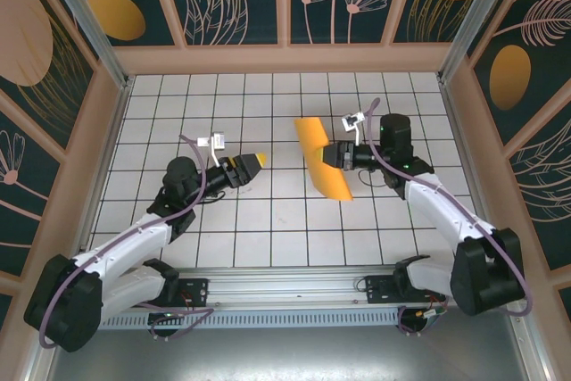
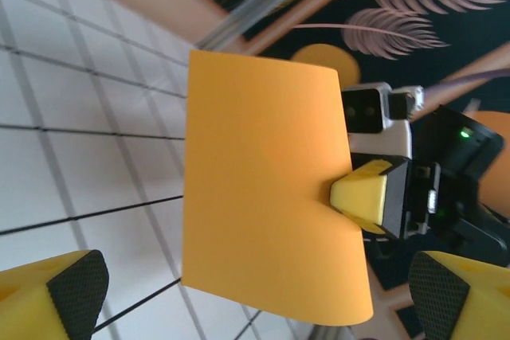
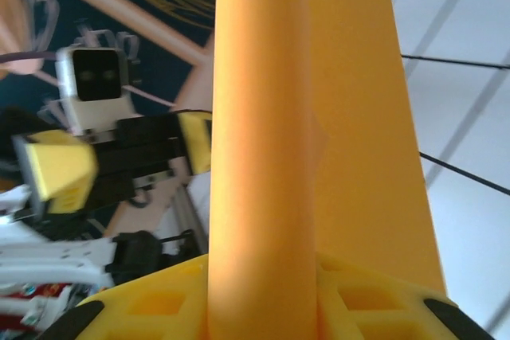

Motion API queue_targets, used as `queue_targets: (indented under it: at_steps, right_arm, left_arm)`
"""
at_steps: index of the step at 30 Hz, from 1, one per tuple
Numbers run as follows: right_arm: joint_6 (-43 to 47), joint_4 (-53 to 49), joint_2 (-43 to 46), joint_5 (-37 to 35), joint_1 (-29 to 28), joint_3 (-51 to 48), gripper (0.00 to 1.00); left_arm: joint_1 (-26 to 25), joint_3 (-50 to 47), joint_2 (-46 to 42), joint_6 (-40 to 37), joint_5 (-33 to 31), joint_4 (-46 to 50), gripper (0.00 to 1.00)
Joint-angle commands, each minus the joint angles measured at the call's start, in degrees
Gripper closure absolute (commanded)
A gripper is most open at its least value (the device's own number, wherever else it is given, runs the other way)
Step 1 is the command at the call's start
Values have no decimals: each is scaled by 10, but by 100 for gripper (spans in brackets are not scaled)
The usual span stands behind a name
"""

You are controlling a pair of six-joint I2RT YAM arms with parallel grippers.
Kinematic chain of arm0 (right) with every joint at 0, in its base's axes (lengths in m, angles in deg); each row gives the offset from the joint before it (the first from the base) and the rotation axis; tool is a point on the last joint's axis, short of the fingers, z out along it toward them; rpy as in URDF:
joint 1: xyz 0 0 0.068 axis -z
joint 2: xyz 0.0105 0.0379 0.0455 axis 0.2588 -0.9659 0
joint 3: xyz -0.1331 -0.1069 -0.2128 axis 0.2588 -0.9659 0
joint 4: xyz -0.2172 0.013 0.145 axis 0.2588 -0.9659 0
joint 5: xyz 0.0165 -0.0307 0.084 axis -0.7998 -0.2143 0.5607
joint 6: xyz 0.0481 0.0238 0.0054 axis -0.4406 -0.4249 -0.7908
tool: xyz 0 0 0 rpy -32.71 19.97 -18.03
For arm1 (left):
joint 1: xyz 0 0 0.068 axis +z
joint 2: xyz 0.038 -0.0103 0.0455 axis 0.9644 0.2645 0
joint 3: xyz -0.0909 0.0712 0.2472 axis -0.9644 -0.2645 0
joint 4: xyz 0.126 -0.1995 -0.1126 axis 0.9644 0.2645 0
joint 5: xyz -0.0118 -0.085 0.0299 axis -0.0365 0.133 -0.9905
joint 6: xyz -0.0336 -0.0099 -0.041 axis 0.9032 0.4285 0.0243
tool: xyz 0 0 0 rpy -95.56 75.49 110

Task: Fold a paper plane with a square sheet of paper (fold left side to right side)
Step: Pick up the square sheet of paper from the center of the table, then place a square sheet of paper at the center of the table.

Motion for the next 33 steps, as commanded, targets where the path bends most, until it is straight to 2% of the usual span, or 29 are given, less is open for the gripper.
queue_targets:
  at_steps: [1,7,15,17,18,20,22,24,26,33]
  right_arm:
    - [-24,43,31,93,-2,43,69]
    - [-45,50,54,106,-34,92,69]
    - [-75,89,41,75,-58,92,69]
    - [-71,82,36,66,-57,91,69]
    - [-66,73,35,57,-57,93,69]
    - [-55,53,34,37,-51,92,68]
    - [-43,29,34,13,-42,91,67]
    - [-25,-4,34,-22,-36,92,60]
    - [5,-60,36,-84,-32,97,51]
    - [60,-180,41,-340,-19,85,26]
  left_arm:
    - [4,28,21,10,77,-124,1]
    - [2,74,68,13,143,-180,1]
    - [-1,88,108,58,187,-283,4]
    - [-1,89,107,56,188,-282,12]
    - [-1,89,107,52,188,-275,21]
    - [-2,90,104,41,184,-254,45]
    - [-2,93,101,21,174,-212,73]
    - [-2,94,101,4,165,-177,90]
    - [-2,96,103,-14,153,-136,97]
    - [-2,120,153,-72,91,36,100]
